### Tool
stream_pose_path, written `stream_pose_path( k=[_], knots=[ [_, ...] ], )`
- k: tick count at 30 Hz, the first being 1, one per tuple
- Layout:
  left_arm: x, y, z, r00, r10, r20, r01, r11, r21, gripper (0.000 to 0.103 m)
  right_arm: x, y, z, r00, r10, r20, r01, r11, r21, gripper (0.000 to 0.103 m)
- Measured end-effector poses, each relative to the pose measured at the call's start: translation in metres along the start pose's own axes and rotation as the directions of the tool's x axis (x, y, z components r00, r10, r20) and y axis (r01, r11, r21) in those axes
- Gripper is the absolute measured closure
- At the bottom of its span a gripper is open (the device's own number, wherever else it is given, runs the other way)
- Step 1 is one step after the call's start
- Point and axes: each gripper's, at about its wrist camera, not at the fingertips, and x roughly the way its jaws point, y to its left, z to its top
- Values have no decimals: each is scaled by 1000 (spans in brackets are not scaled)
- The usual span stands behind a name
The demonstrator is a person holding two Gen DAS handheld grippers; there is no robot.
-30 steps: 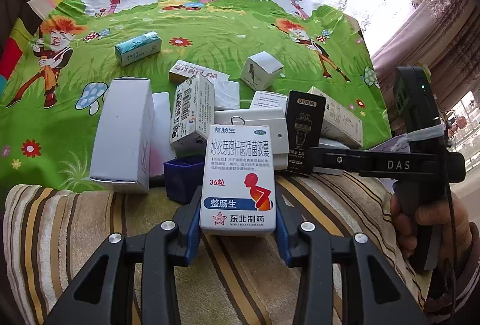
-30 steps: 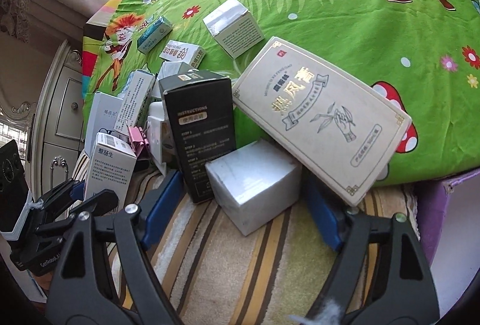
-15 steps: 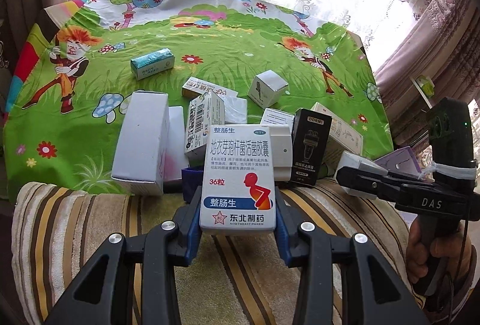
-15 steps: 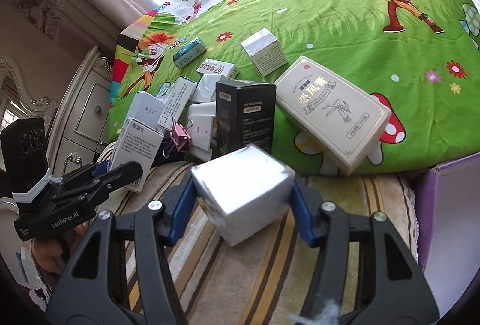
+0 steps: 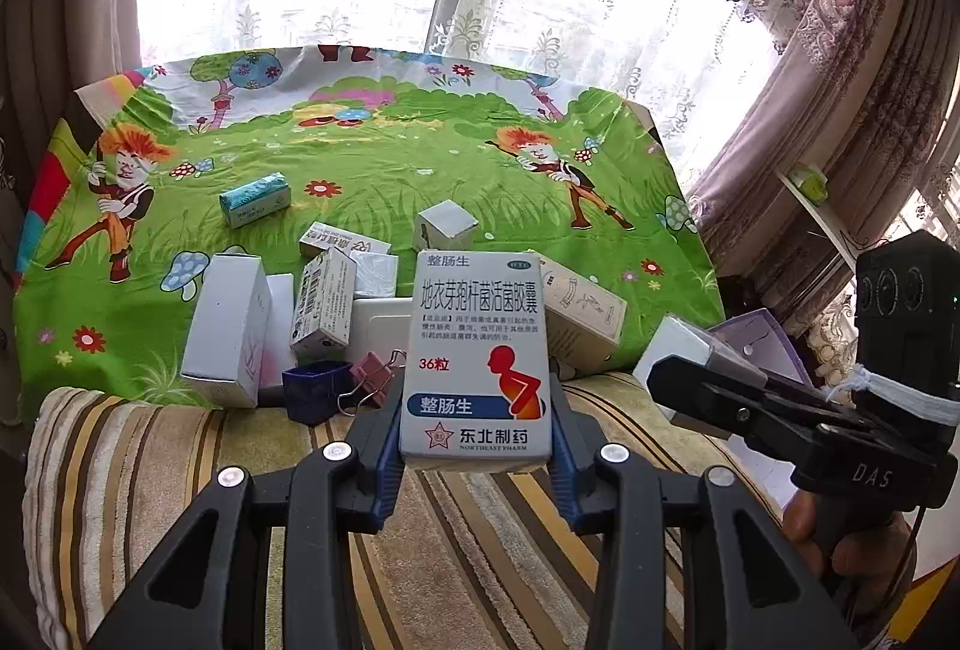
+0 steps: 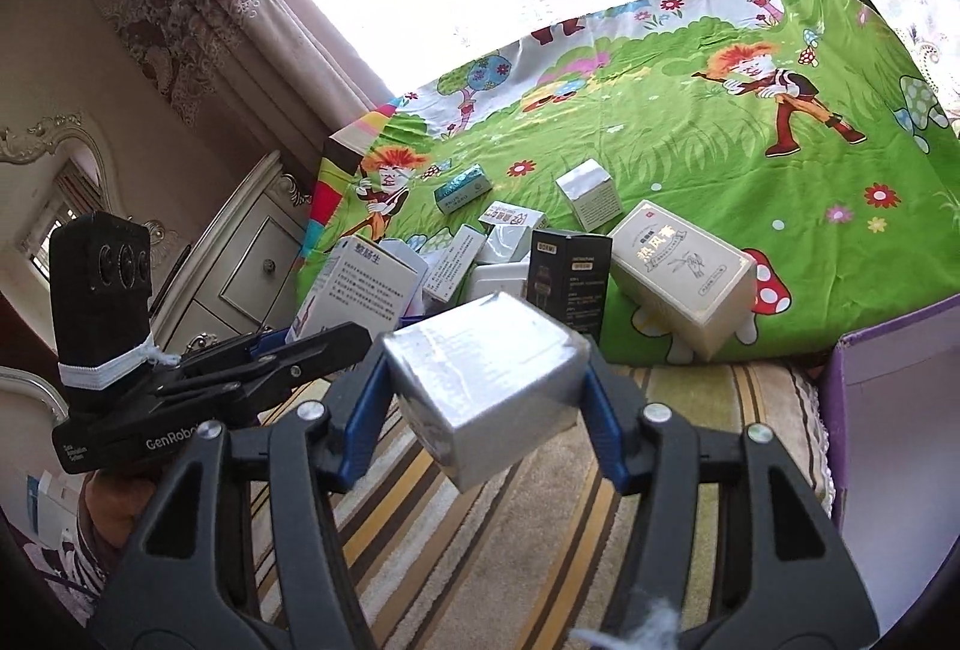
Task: Organize rigid objects
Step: 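Carry both held boxes over the purple-rimmed storage box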
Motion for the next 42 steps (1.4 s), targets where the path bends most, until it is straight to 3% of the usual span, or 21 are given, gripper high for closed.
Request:
stream_pose_path(
  k=[5,10,20,26,35,40,42],
  knots=[
    [8,-29,-2,997,-72,-34,73,997,30,62,-27,-15,-4,997,-20,76,16,999,49,41],
    [22,-56,-4,985,-148,-86,152,987,46,62,-56,-34,-8,983,-112,147,99,990,96,41],
    [48,-124,-6,946,-268,-184,293,948,125,62,-106,-75,-21,932,-294,213,260,950,174,41],
    [64,-153,-9,921,-312,-234,351,925,148,62,-129,-91,-29,864,-448,229,413,892,186,41],
    [78,-178,-8,898,-355,-261,403,900,164,62,-152,-106,-33,721,-651,235,617,759,210,41],
    [77,-192,-9,883,-387,-265,441,878,189,62,-162,-113,-38,688,-690,224,652,724,227,41],
    [77,-197,-10,871,-408,-272,466,863,196,58,-168,-117,-39,692,-687,222,645,726,239,33]
  ],
)
